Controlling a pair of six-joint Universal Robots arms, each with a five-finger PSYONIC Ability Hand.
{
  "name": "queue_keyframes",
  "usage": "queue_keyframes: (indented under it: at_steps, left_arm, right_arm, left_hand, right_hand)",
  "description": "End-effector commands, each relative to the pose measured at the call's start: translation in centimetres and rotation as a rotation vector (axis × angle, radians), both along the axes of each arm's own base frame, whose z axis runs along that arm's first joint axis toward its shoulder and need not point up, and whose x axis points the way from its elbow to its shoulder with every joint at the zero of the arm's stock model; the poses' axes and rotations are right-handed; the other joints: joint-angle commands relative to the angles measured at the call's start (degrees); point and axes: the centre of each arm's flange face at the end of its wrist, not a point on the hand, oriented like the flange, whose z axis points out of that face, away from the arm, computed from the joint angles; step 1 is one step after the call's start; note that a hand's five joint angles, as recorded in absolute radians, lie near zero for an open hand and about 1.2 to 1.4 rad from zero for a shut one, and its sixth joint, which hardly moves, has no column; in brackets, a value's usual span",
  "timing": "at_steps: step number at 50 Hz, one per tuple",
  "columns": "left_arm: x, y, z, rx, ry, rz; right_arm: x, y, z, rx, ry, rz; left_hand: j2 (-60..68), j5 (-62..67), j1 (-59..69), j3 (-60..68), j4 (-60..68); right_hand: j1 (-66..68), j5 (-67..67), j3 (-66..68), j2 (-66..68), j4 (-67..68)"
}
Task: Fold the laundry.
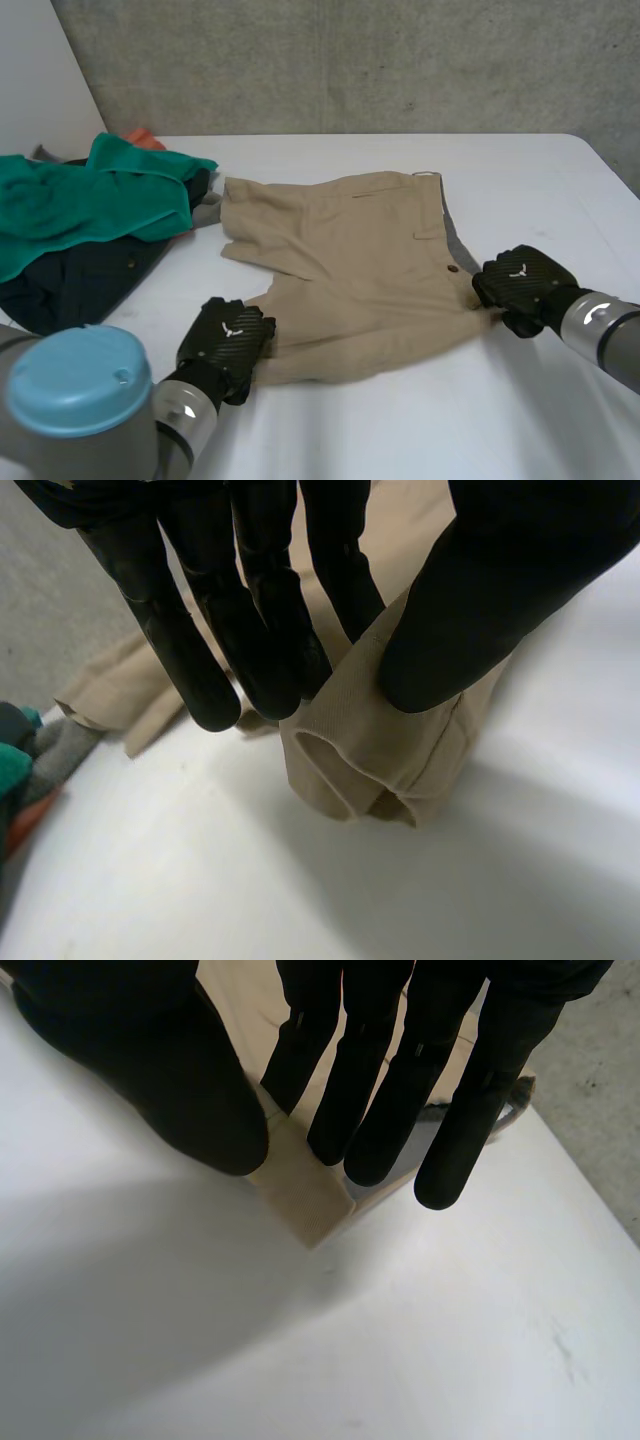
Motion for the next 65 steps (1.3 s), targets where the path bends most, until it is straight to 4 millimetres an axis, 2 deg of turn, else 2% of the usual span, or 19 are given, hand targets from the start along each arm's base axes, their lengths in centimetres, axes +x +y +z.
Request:
queue_keyframes:
  at_steps: [1,7,11,13,14,16,21,27,33,37,44,47,48,49,52,55,58,59,65]
  left_arm:
    - [1.4,3.3,4.6,0.035,-0.007,-0.042]
    - [2.8,8.1,6.6,0.213,-0.134,-0.144]
    - [2.4,7.9,7.0,0.197,-0.118,-0.154]
    - [1.6,6.9,7.3,0.133,-0.064,-0.148]
    - [1.3,6.4,7.4,0.106,-0.040,-0.144]
    - [0.7,5.3,7.6,0.055,-0.003,-0.132]
    - [-1.0,1.0,7.2,-0.049,0.061,-0.075]
    - [-2.0,-1.5,6.7,-0.065,0.073,-0.047]
    - [-2.3,-4.3,7.9,-0.113,0.095,0.020]
    - [-2.0,-5.5,8.1,-0.126,0.098,0.057]
    - [-2.0,-5.8,8.2,-0.129,0.108,0.063]
    - [-1.8,-6.1,8.1,-0.131,0.108,0.075]
    - [-1.7,-6.2,8.1,-0.131,0.106,0.081]
    - [-1.6,-6.2,8.0,-0.127,0.106,0.083]
    - [-1.3,-6.1,7.8,-0.113,0.098,0.090]
    - [-1.1,-5.1,7.3,-0.085,0.072,0.075]
    - [-0.6,-3.9,7.3,-0.054,0.040,0.066]
    - [-0.2,-2.8,7.7,-0.034,0.032,0.057]
    - [1.1,0.8,8.9,0.037,-0.008,0.010]
  right_arm:
    - [-1.0,4.1,3.8,0.093,0.076,-0.005]
    - [-3.8,6.5,5.7,0.225,0.234,-0.077]
    - [-4.0,6.6,5.9,0.212,0.251,-0.060]
    - [-3.9,6.1,5.9,0.184,0.231,-0.064]
    - [-3.7,5.6,5.8,0.151,0.198,-0.075]
    - [-3.6,5.1,5.7,0.121,0.155,-0.089]
    - [-2.9,3.9,5.5,0.055,-0.005,-0.138]
    - [-1.2,5.1,4.6,0.138,-0.174,-0.138]
    - [0.0,5.9,2.8,0.202,-0.217,-0.120]
    - [1.1,5.9,1.2,0.198,-0.213,-0.081]
    - [1.8,5.7,-1.3,0.234,-0.172,-0.075]
    - [1.7,4.7,-2.0,0.197,-0.153,-0.107]
    - [1.5,3.9,-1.9,0.151,-0.151,-0.132]
    - [1.3,3.5,-1.7,0.127,-0.149,-0.147]
    - [0.8,2.2,-0.6,0.021,-0.140,-0.210]
    - [0.5,1.9,1.1,-0.051,-0.129,-0.233]
    - [0.3,2.7,3.0,-0.103,-0.085,-0.213]
    - [0.2,3.0,3.4,-0.109,-0.071,-0.203]
    - [-0.6,5.5,6.1,-0.074,0.035,-0.164]
  left_hand:
    - [11.59,13.75,14.06,11.99,11.43]
    - [11.59,13.75,14.06,11.99,11.43]
    - [11.59,13.75,14.06,11.99,11.43]
    - [11.59,13.75,14.06,11.99,11.43]
    - [11.59,13.75,14.06,11.99,11.43]
    - [11.59,13.75,14.06,11.99,11.43]
    - [11.59,13.75,14.06,11.99,11.43]
    - [11.59,13.75,14.06,11.99,11.43]
    - [11.59,13.75,14.06,11.99,11.43]
    - [11.59,13.75,14.06,11.99,11.43]
    - [11.59,13.75,14.06,11.99,11.43]
    - [11.59,13.75,14.06,11.99,11.43]
    - [11.59,13.75,14.06,11.99,11.43]
    - [11.59,13.75,14.06,11.99,11.43]
    - [11.59,13.75,14.06,11.99,11.43]
    - [11.59,13.75,14.06,11.99,11.43]
    - [11.59,13.75,14.06,11.99,11.43]
    - [11.59,13.75,14.06,11.99,11.43]
    - [11.59,13.75,14.06,11.99,11.43]
  right_hand:
    - [21.96,13.79,12.09,13.82,11.52]
    - [21.96,13.79,12.09,13.82,11.52]
    - [21.96,13.79,12.09,13.82,11.52]
    - [17.02,8.85,7.15,8.88,6.58]
    - [-10.34,-18.51,-20.21,-18.48,-20.78]
    - [-26.71,-34.88,-36.58,-34.85,-37.15]
    - [-32.82,-40.98,-42.69,-40.95,-43.26]
    - [-35.17,-43.34,-45.04,-43.31,-45.61]
    - [-37.19,-45.36,-47.06,-45.33,-47.63]
    - [-35.68,-43.85,-45.55,-43.82,-46.12]
    - [-31.83,-40.00,-41.70,-39.97,-42.27]
    - [-13.04,-21.21,-22.91,-21.18,-23.48]
    - [8.51,0.34,-1.36,0.37,-1.93]
    - [21.82,13.66,11.95,13.68,11.38]
    - [21.96,13.79,12.09,13.82,11.52]
    - [21.96,13.79,12.09,13.82,11.52]
    - [21.96,13.79,12.09,13.82,11.52]
    - [21.96,13.79,12.09,13.82,11.52]
    - [21.96,13.79,12.09,13.82,11.52]
